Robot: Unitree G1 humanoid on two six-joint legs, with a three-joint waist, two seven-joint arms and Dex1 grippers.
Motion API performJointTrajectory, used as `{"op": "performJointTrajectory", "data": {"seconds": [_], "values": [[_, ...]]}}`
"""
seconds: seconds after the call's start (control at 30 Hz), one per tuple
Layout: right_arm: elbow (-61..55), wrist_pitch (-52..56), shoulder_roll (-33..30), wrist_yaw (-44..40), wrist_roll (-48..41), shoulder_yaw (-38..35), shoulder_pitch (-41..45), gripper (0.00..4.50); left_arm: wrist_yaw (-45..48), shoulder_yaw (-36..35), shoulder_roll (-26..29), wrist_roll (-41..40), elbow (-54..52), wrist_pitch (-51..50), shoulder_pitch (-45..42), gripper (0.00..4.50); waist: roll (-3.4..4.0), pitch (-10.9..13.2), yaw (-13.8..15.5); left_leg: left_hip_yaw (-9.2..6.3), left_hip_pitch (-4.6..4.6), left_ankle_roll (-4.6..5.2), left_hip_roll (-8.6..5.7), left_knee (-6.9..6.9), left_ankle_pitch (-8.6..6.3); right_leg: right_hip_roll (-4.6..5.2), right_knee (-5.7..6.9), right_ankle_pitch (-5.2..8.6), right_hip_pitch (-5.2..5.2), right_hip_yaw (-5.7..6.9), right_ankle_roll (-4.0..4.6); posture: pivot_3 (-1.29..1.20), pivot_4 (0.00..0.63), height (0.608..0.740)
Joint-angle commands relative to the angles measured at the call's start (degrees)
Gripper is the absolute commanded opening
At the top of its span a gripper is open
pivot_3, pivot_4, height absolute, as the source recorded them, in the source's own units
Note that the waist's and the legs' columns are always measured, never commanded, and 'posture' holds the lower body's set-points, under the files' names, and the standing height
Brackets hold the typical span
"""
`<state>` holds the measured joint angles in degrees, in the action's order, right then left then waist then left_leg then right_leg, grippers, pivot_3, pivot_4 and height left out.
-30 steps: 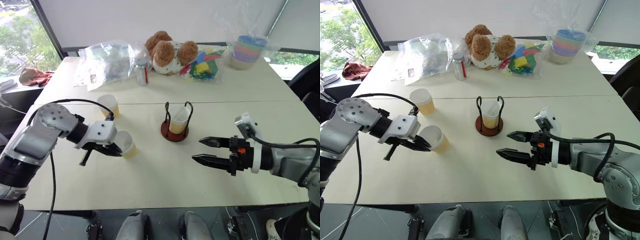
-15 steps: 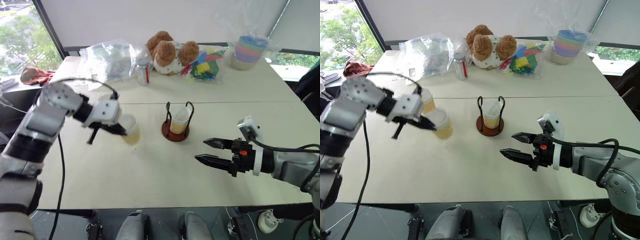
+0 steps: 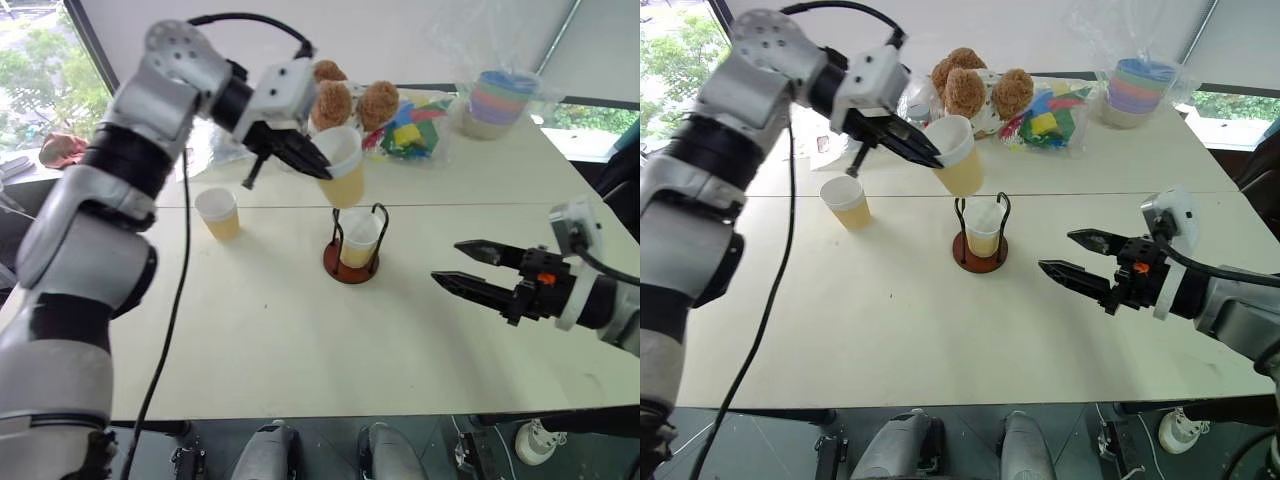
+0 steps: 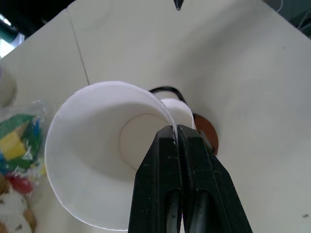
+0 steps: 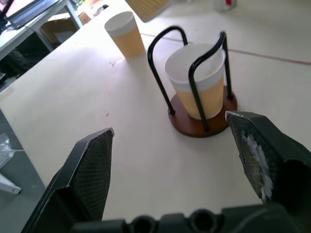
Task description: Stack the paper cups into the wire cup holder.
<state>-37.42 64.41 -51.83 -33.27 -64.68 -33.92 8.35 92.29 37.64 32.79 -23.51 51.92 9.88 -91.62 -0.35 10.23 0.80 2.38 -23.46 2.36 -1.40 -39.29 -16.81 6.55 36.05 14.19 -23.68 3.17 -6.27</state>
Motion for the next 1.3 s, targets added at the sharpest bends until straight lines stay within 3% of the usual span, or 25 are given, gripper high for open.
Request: {"op": "performJointTrajectory", "data": {"seconds": [0.03,0.33,0.63,0.77,0.87,1.03,1.17,1.3], "values": [[-3.7,-0.7,-1.2,3.2,-3.8,-2.6,-1.1,4.03,0.2,1.3,-2.5,-1.1,5.0,3.6,-3.6,0.03,-0.02,0.0,0.0,0.00,0.00,0.00,0.00,0.00,0.00,0.00,0.00,0.00,-0.01,0.00,0.00,0.00,0.150,0.740],[-7.2,-3.4,-1.8,10.9,-9.8,-4.7,-5.4,4.03,0.2,5.8,-6.9,1.6,11.3,10.6,-5.4,0.03,-0.03,0.0,0.0,0.01,-0.03,0.02,0.01,0.00,-0.01,0.04,-0.01,0.00,-0.04,-0.01,0.00,0.00,0.150,0.740],[-8.0,-7.4,-2.0,15.3,-12.1,-5.5,-9.7,4.03,0.2,8.0,-9.7,0.6,12.6,9.2,-4.9,0.03,-0.07,0.0,0.0,0.01,-0.05,0.04,0.00,0.00,-0.02,0.05,-0.02,0.00,-0.04,-0.01,0.00,0.00,0.150,0.740],[-8.3,-9.3,-1.9,16.7,-12.5,-5.1,-10.6,4.03,0.2,8.1,-11.0,4.1,15.3,11.4,-4.6,0.03,-0.07,0.0,0.0,0.01,-0.05,0.05,0.00,0.00,-0.03,0.04,-0.03,0.00,-0.04,-0.01,0.00,0.00,0.150,0.740],[-8.6,-10.3,-1.9,17.1,-12.4,-4.8,-11.6,4.03,0.2,7.5,-11.9,4.3,16.1,10.5,-4.4,0.95,-0.07,0.0,0.1,0.01,-0.05,0.05,0.00,0.00,-0.03,0.04,-0.02,0.00,-0.04,0.00,0.00,0.00,0.150,0.740],[-8.6,-11.7,-2.2,17.3,-12.3,-4.3,-12.7,4.03,0.2,3.4,-13.3,6.4,18.3,11.7,-4.8,3.38,-0.08,0.0,0.1,0.02,-0.06,0.08,0.00,0.00,-0.05,0.04,-0.05,0.00,-0.04,-0.01,0.00,0.00,0.150,0.740],[-7.8,-12.6,-3.2,16.5,-12.0,-2.6,-11.1,4.03,-1.3,-5.1,-12.6,9.2,20.9,12.2,-7.5,3.38,-0.13,0.1,0.0,0.02,-0.06,0.08,0.00,-0.01,-0.05,0.04,-0.05,0.00,-0.05,0.00,0.00,0.00,0.150,0.740],[-7.1,-13.7,-6.9,14.4,-13.9,-0.9,-5.9,4.03,-10.3,-8.9,-6.4,16.3,21.6,13.8,-7.6,3.38,-0.14,0.1,-0.3,0.07,-0.11,0.09,0.02,0.00,-0.05,0.02,0.00,0.00,-0.18,-0.02,0.00,0.00,0.150,0.740]]}}
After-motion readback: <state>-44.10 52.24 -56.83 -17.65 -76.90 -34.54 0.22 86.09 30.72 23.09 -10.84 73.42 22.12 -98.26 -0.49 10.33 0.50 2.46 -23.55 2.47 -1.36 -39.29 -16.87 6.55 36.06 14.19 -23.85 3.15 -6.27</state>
